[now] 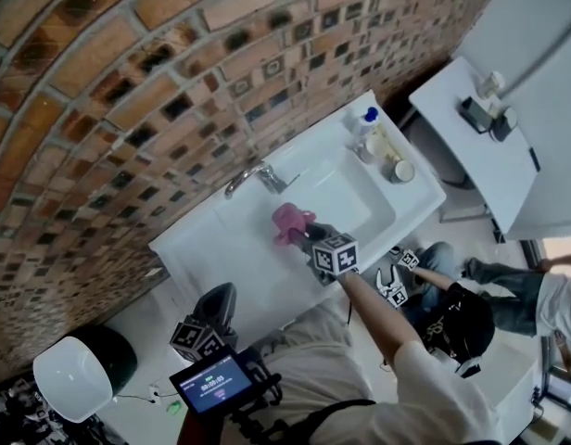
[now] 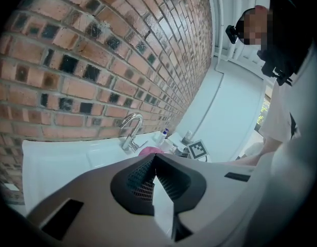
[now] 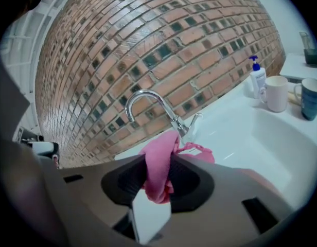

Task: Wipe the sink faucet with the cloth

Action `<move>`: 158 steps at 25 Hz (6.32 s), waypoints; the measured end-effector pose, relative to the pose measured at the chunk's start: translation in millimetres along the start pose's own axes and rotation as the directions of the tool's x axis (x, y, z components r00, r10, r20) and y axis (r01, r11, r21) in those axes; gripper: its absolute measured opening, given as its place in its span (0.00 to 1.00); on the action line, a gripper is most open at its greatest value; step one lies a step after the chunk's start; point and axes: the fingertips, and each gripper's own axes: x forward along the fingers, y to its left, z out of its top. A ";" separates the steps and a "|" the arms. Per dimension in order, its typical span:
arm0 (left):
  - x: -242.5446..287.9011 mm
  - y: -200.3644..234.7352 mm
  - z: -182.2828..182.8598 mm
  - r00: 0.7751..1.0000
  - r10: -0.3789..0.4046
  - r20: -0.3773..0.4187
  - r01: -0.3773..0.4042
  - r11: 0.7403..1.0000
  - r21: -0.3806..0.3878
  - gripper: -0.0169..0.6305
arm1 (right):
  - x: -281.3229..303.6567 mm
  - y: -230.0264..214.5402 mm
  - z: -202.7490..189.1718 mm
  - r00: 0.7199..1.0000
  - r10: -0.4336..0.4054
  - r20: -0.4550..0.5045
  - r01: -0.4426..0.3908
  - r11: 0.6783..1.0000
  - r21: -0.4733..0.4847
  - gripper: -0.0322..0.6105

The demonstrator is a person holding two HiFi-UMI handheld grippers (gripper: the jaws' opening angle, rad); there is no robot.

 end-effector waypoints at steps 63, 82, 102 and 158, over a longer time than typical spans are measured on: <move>38.2 19.3 -13.1 0.999 -0.031 -0.036 0.030 1.000 -0.002 0.00 | -6.2 -10.4 63.1 0.992 -0.127 0.008 0.120 0.917 -0.380 0.25; -17.9 51.0 -16.4 0.997 0.074 0.035 -0.072 0.996 -0.061 0.00 | 165.7 -35.1 7.4 0.687 -0.726 -0.030 -0.113 -0.066 -0.991 0.25; -26.1 58.7 -14.4 0.996 0.078 0.049 -0.075 0.995 -0.072 0.00 | 161.5 -35.5 20.3 0.702 -0.705 -0.106 -0.139 0.011 -0.990 0.25; 0.2 61.0 -43.5 0.987 0.156 -0.030 -0.158 0.978 -0.134 0.00 | 185.1 -195.8 37.3 0.838 0.292 -0.461 -0.062 0.890 0.451 0.23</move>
